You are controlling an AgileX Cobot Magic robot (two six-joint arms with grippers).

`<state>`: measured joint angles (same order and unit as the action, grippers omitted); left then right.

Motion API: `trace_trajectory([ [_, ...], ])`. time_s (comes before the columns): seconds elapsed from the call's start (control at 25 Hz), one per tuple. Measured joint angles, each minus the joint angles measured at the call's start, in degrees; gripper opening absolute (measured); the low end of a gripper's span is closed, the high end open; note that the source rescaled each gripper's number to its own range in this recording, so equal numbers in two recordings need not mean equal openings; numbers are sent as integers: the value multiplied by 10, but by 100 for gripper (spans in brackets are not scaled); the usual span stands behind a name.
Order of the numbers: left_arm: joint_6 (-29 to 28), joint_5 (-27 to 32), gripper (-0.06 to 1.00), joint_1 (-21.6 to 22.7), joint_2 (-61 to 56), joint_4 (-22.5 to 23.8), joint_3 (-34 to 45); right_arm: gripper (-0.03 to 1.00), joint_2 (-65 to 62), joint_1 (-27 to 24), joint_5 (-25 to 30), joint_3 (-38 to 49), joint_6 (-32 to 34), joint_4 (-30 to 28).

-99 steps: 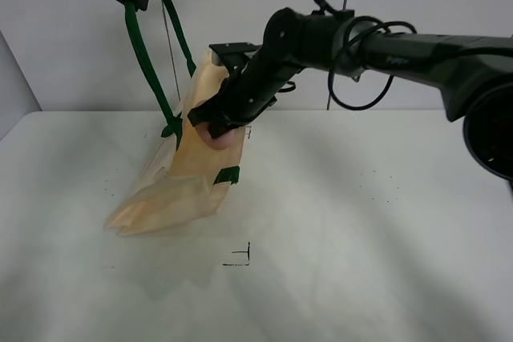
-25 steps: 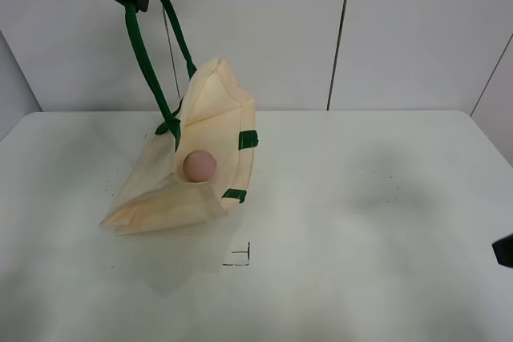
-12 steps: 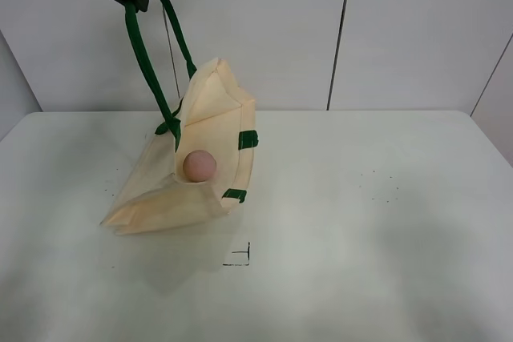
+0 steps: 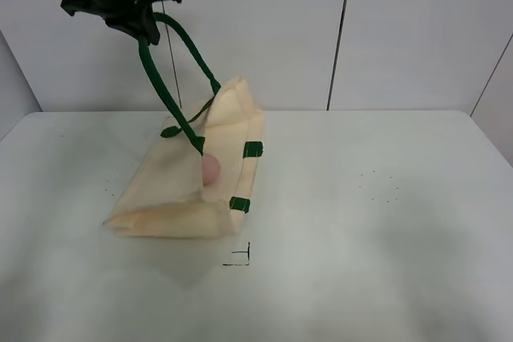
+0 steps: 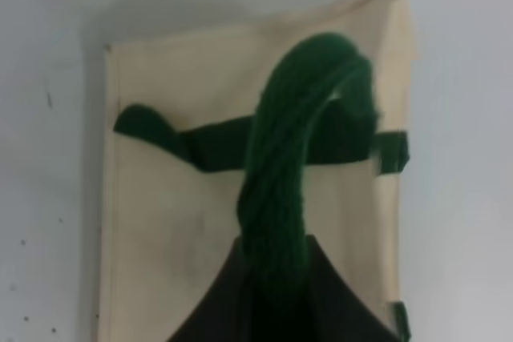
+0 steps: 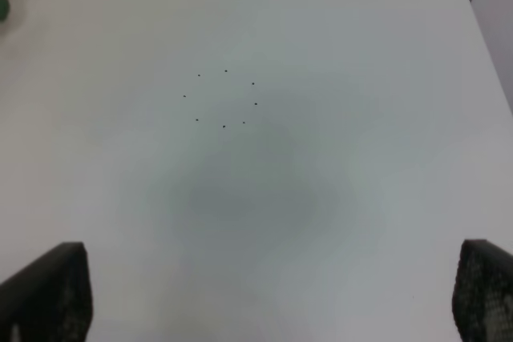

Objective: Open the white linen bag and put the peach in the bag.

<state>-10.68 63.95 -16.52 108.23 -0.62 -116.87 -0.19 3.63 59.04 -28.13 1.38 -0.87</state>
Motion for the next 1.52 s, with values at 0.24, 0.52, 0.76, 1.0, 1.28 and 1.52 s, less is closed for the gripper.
trace_trajectory([
  [0.24, 0, -61, 0, 0, 58, -19, 78, 100, 0, 0, 0, 0, 1, 0],
  [0.52, 35, -83, 36, 0, 149, -68, 91, 100, 0, 0, 0, 0, 1, 0],
  [0.76, 39, -86, 95, 0, 161, -17, 91, 100, 0, 0, 0, 0, 2, 0],
  [1.0, 6, -66, 100, 19, 161, 65, 91, 100, 0, 0, 0, 0, 2, 0],
  [1.28, 9, -41, 100, 116, 161, 65, 91, 100, 0, 0, 0, 0, 2, 0],
  [1.52, 24, -21, 100, 150, 147, 35, 103, 100, 0, 0, 0, 0, 2, 0],
])
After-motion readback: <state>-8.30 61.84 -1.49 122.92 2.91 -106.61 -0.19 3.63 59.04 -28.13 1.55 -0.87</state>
